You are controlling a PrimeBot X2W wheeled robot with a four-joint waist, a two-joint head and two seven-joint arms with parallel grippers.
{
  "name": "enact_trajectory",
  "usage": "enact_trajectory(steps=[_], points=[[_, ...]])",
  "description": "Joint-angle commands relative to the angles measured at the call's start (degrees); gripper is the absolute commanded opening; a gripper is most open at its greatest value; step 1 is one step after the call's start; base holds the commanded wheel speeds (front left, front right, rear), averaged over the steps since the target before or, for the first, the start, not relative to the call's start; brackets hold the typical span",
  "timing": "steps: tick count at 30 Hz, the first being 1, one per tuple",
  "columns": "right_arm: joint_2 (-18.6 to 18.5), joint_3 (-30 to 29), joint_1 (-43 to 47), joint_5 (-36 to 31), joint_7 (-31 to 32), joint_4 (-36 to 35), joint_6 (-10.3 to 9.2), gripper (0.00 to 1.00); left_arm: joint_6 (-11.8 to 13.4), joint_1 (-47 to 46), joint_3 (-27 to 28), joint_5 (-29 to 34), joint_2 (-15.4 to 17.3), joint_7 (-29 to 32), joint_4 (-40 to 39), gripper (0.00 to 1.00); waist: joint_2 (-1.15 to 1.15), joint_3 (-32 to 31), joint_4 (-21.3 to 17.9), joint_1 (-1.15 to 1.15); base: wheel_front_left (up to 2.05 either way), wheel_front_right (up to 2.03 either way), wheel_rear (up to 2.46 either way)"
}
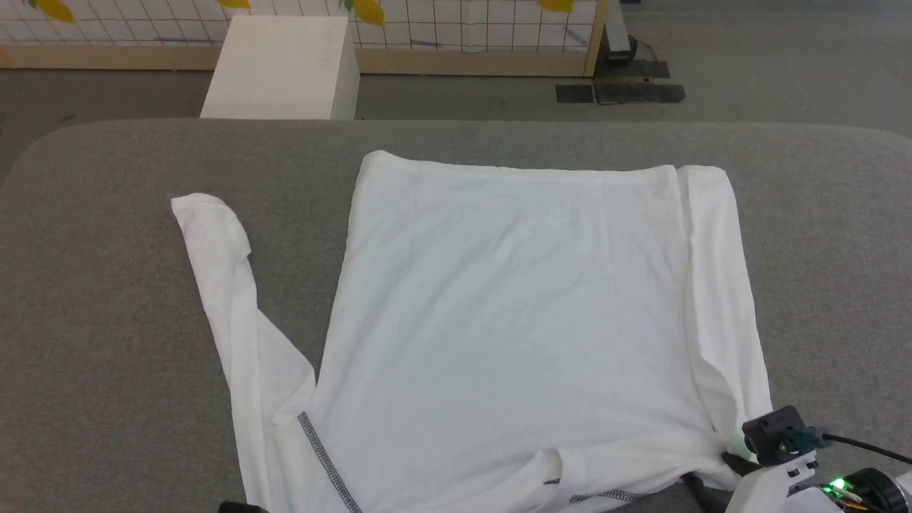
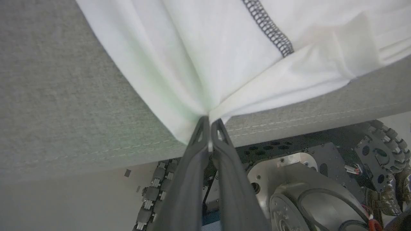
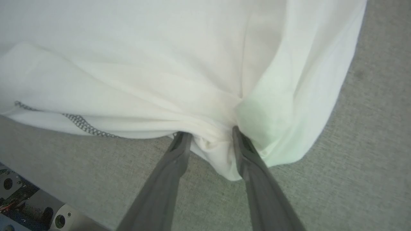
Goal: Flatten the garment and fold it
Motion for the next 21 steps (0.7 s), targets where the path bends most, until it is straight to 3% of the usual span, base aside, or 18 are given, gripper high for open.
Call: enact_trajectory(steps=[1, 6, 11, 16, 21], points=[[0.40, -0.54, 1.16, 0.62, -0.76, 0.63, -0.48, 1.00, -0.30, -1.29, -0.02, 0.81, -1.01, -1.56, 0.50, 1.00, 0.00, -0.42, 0.39, 0.01, 0.00, 0.00, 0.00], [2.85, -3.37, 3.54, 1.03, -4.18, -0.11, -0.48, 1.00, -1.11, -2.80, 0.72, 2.00, -4.07, -8.14, 0.75, 1.00, 0.00, -0.87, 0.80, 0.01, 0.00, 0.00, 0.00], [7.98, -10.17, 7.23, -0.46, -10.54, -4.94, -0.48, 1.00, -1.00, -4.92, 3.42, 4.17, -5.90, -16.66, 0.09, 1.00, 0.00, -0.59, 0.54, 0.01, 0.00, 0.00, 0.00], [12.90, -13.86, 7.62, -2.78, -17.13, -10.13, -0.48, 1.00, -0.14, -8.16, 6.81, 7.44, -5.67, -24.09, 1.63, 1.00, 0.00, 0.73, -1.49, 0.01, 0.00, 0.00, 0.00], [15.92, -15.84, 3.28, -3.77, -24.85, -11.40, -0.48, 1.00, -0.62, -15.56, 10.17, 10.75, -3.36, -28.61, 5.64, 1.00, 0.00, 4.43, -3.98, 0.01, 0.00, 0.00, 0.00]])
